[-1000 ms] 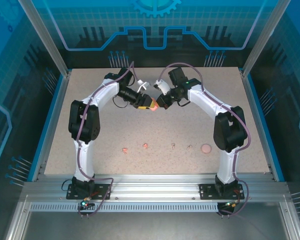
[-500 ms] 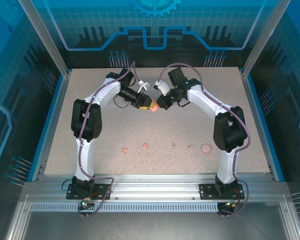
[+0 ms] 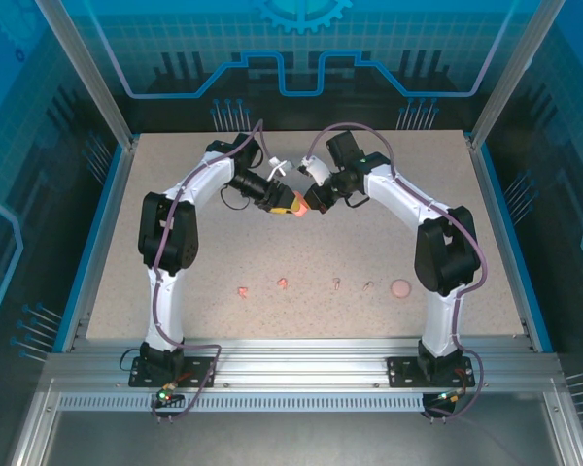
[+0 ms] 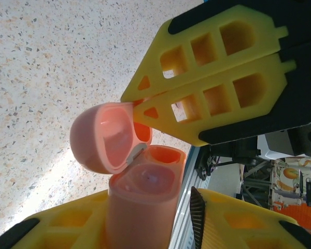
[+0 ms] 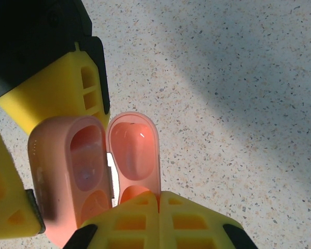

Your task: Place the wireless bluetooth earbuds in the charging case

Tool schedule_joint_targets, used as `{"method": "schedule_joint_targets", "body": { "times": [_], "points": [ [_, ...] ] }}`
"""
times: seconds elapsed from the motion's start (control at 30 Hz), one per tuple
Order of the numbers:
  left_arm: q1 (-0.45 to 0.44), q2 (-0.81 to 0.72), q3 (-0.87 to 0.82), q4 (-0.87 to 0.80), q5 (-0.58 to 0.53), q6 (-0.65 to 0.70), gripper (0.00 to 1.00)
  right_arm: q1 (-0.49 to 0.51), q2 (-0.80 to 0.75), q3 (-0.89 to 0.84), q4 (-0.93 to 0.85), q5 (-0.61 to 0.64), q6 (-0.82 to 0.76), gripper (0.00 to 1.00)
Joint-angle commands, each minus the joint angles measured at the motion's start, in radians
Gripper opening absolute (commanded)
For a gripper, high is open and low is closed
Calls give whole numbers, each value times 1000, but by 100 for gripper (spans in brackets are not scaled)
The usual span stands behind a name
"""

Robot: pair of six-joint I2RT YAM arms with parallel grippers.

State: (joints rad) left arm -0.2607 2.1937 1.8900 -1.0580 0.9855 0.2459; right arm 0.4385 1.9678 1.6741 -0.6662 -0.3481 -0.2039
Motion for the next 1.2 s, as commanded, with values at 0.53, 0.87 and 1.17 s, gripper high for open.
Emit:
{"method": "schedule_joint_targets", "body": {
  "times": [0.53, 0.87, 1.17],
  "points": [
    [0, 45, 60, -8, 69, 14, 18, 15, -16, 27, -29, -13, -4, 0],
    [0, 26, 24, 9, 64, 15, 0, -6, -31, 70, -25, -2, 46, 16],
    [16, -157, -201, 303, -19, -120, 0, -127, -200, 21, -3, -71, 204, 56]
  ]
}}
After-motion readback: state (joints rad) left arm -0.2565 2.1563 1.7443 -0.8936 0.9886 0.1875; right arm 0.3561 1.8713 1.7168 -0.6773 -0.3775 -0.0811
